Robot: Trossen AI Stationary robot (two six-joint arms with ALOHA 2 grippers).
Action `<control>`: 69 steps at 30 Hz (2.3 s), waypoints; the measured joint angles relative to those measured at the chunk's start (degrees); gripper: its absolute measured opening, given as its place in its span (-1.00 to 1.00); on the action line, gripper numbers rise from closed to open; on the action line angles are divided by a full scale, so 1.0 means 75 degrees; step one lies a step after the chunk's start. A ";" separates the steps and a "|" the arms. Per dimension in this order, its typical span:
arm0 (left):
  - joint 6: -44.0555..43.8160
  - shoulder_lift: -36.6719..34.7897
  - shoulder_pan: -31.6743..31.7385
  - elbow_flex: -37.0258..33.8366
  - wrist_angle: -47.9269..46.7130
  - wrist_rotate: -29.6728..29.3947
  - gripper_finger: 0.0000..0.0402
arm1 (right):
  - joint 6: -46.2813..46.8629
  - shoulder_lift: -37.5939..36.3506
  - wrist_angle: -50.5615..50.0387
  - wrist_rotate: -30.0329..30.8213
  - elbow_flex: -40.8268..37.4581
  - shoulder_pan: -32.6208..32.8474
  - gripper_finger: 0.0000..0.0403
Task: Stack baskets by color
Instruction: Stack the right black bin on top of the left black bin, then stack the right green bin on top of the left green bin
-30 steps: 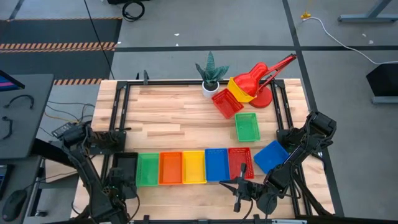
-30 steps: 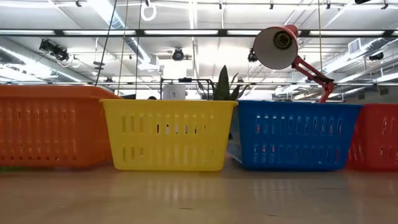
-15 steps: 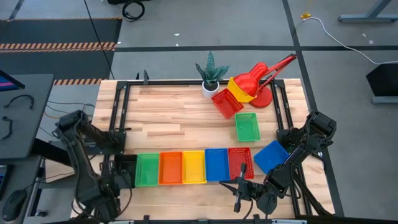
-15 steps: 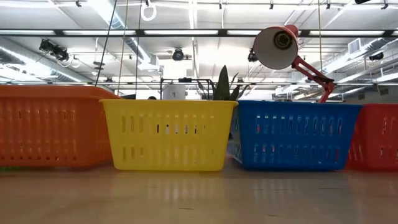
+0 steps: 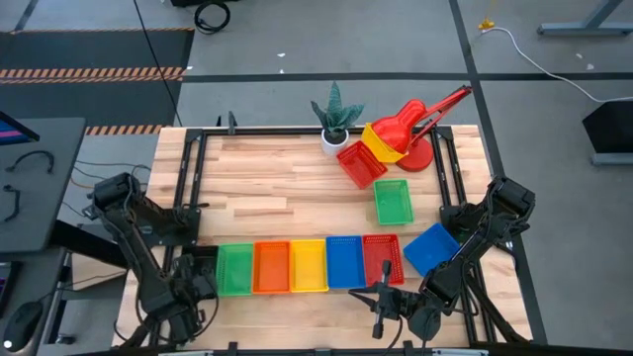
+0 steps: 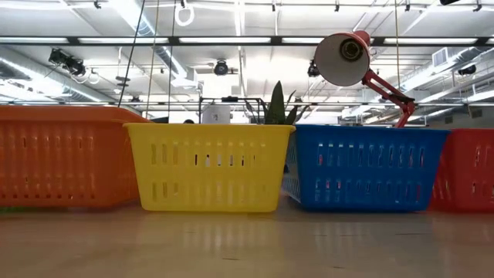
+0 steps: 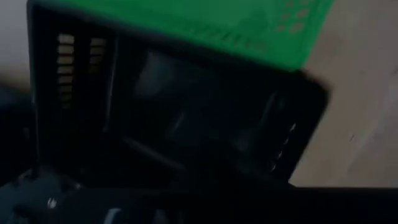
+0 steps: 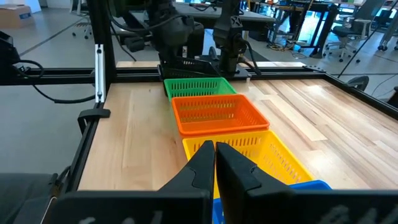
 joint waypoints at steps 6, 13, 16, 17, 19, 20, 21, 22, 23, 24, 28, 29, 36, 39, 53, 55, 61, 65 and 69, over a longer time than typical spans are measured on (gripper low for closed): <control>0.0201 -0.0003 0.0055 0.0700 -0.0774 0.0152 -0.92 | -0.0004 0.0000 0.0012 0.0000 0.0000 -0.0032 -0.90; 0.0145 -0.0006 0.0055 0.1024 -0.0583 -0.0231 -0.97 | 0.0012 0.0000 0.0061 0.0000 0.0000 -0.0047 -0.90; 0.0152 -0.0003 0.0049 0.0634 -0.0146 -0.0249 -0.97 | 0.0007 0.0000 0.0058 0.0000 0.0000 -0.0047 -0.90; 0.0166 -0.0003 0.0049 0.0526 -0.0067 -0.0242 -0.98 | 0.0001 0.0000 0.0058 0.0000 -0.0002 -0.0047 -0.90; 0.0166 -0.0003 0.0051 0.0382 -0.0057 -0.0240 -0.98 | -0.0003 0.0000 0.0058 0.0000 0.0000 -0.0047 -0.90; 0.0183 -0.0003 0.0057 0.0363 -0.0107 -0.0237 -0.98 | -0.0006 0.0000 0.0058 0.0000 0.0000 -0.0047 -0.90; 0.0202 -0.0003 0.0061 0.0374 -0.0149 -0.0213 -0.98 | -0.0009 0.0000 0.0055 0.0000 0.0000 -0.0047 -0.90; 0.0201 -0.0001 0.0061 0.0434 -0.0276 -0.0162 -0.97 | -0.0009 0.0000 0.0058 0.0000 0.0000 -0.0047 -0.90; 0.0200 0.0003 0.0061 0.0544 -0.0462 -0.0094 -0.96 | -0.0009 0.0000 0.0056 0.0000 0.0000 -0.0047 -0.90; 0.0187 0.0002 0.0061 0.0700 -0.0651 -0.0050 -0.95 | -0.0009 0.0000 0.0055 0.0000 0.0000 -0.0047 -0.90; -0.0011 -0.0005 0.0047 0.1345 -0.1058 -0.0148 -0.97 | -0.0009 0.0000 0.0055 0.0000 0.0000 -0.0050 -0.90; -0.0029 -0.0008 0.0041 0.1441 -0.0952 -0.0170 -0.98 | -0.0009 0.0000 0.0056 0.0000 0.0000 -0.0050 -0.90; 0.0003 -0.0003 0.0040 0.0725 -0.0110 -0.0259 -0.98 | 0.0009 0.0000 0.0055 0.0000 0.0000 -0.0050 -0.90; 0.0126 0.0006 0.0044 0.0354 0.0280 -0.0213 -0.98 | 0.0003 0.0000 0.0055 0.0000 0.0000 -0.0050 -0.90; -0.0080 -0.0006 0.0075 0.1322 -0.0631 -0.0735 -0.98 | 0.0012 0.0000 0.0055 0.0000 0.0000 -0.0052 -0.90; -0.0050 -0.0003 0.0078 0.0992 -0.0171 -0.0869 -0.98 | 0.0012 0.0000 0.0055 0.0000 0.0000 -0.0052 -0.90; -0.0149 0.0006 0.0078 -0.0159 0.1001 -0.0686 -0.98 | 0.0008 0.0000 0.0055 -0.0003 0.0000 -0.0052 -0.90; -0.0140 0.0002 0.0078 -0.0054 0.0534 -0.0337 -0.98 | -0.0006 0.0000 0.0052 -0.0002 0.0000 -0.0052 -0.90; -0.0204 -0.0009 0.0073 0.0665 -0.0494 -0.0324 -0.98 | -0.0006 0.0000 0.0052 0.0000 0.0000 -0.0079 -0.90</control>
